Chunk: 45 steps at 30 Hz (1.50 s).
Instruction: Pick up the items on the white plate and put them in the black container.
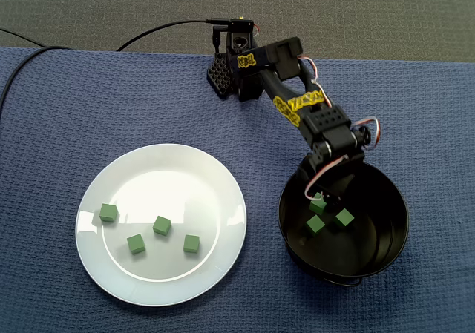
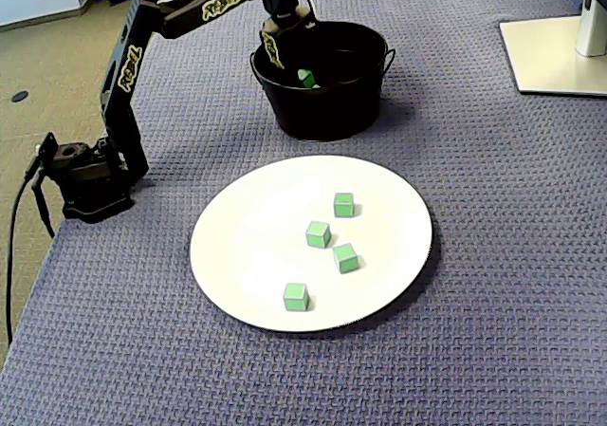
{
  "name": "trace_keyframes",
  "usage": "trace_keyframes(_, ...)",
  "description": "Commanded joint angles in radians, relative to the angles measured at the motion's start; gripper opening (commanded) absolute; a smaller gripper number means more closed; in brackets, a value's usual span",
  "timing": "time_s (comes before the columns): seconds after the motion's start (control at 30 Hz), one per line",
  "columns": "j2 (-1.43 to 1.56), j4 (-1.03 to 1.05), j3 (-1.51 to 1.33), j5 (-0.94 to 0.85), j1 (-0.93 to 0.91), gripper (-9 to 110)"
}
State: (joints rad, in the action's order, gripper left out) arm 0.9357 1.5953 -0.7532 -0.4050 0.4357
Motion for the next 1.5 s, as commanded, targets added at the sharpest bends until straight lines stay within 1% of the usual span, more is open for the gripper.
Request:
trace_keyframes(0.0, 0.018, 0.023, -0.006, 0.0, 0.025, 0)
trace_keyframes(0.03, 0.035, 0.029, -0.009, 0.0, 0.025, 2)
trace_keyframes(0.07, 0.058, 0.035, -0.011, -0.005, 0.021, 6)
trace_keyframes(0.1, 0.086, 0.04, -0.012, -0.008, 0.015, 12)
trace_keyframes(0.17, 0.155, 0.054, -0.002, -0.009, -0.002, 28)
trace_keyframes(0.2, 0.196, 0.066, 0.009, -0.008, -0.012, 33)
trace_keyframes(0.3, 0.341, 0.141, 0.063, -0.025, -0.055, 42)
trace_keyframes(0.4, 0.505, 0.213, 0.13, -0.063, -0.153, 45)
trace_keyframes(0.47, 0.6, 0.239, 0.169, -0.054, -0.273, 44)
trace_keyframes(0.53, 0.65, 0.255, 0.199, -0.034, -0.431, 44)
trace_keyframes(0.63, 0.661, 0.279, 0.206, 0.018, -0.675, 44)
trace_keyframes(0.7, 0.643, 0.284, 0.158, 0.055, -0.807, 46)
trace_keyframes(0.8, 0.561, 0.222, 0.057, 0.084, -0.917, 48)
trace_keyframes(0.9, 0.42, 0.195, 0.014, 0.109, -0.936, 49)
trace_keyframes(1.03, 0.215, 0.181, 0.021, 0.192, -0.917, 48)
trace_keyframes(1.23, -0.043, 0.144, 0.152, 0.29, -0.825, 45)
trace_keyframes(1.47, -0.259, 0.087, 0.253, 0.268, -0.716, 43)
